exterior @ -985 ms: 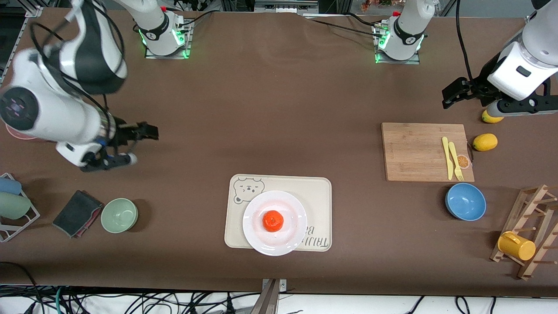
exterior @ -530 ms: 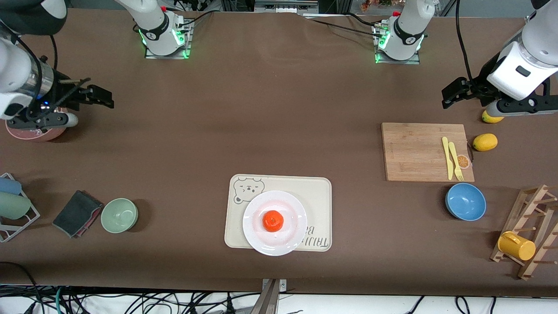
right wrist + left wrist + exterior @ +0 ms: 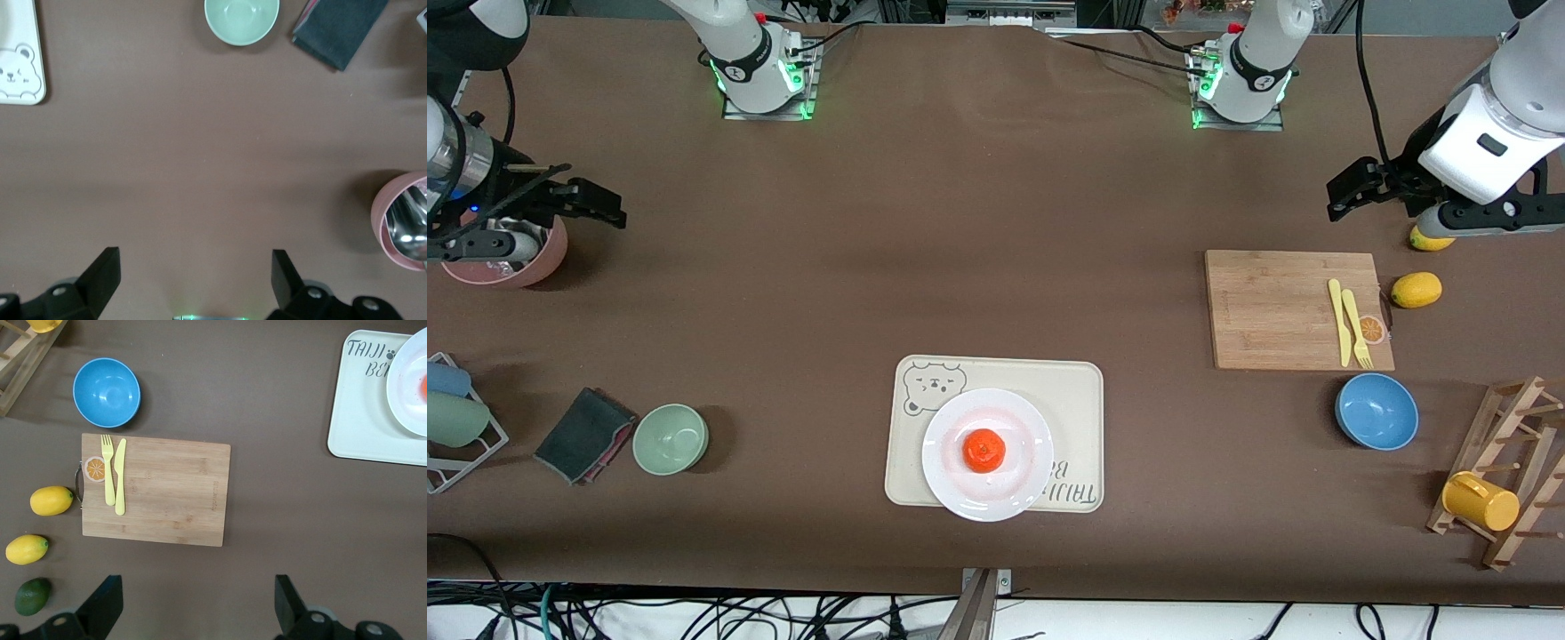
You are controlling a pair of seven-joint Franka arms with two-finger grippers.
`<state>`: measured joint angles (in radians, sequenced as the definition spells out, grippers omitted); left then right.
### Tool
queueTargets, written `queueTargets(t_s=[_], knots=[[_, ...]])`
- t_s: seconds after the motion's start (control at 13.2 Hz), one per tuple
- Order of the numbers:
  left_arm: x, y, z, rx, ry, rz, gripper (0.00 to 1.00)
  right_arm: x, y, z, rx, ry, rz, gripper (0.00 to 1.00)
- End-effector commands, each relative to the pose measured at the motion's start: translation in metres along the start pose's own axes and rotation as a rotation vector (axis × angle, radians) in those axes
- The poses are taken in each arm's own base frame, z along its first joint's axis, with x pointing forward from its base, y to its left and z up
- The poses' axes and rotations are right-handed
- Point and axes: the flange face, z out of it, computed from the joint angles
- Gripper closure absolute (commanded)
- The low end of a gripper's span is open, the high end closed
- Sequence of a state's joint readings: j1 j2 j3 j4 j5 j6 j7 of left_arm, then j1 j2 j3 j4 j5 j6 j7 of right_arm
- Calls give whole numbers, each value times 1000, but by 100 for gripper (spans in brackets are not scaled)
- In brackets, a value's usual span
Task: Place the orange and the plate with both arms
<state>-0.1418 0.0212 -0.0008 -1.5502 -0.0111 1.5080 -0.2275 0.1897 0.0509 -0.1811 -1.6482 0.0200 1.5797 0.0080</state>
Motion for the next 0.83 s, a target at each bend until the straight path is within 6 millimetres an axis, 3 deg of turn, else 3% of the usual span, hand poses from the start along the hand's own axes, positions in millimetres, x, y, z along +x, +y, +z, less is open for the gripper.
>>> queueTargets(t_s=[0.0,0.76], knots=[[0,0,-7,23,4,17,0,4,17,1,-5,14,42,0],[1,-3,-7,21,4,13,0,3,15,1,-12,4,34,0]])
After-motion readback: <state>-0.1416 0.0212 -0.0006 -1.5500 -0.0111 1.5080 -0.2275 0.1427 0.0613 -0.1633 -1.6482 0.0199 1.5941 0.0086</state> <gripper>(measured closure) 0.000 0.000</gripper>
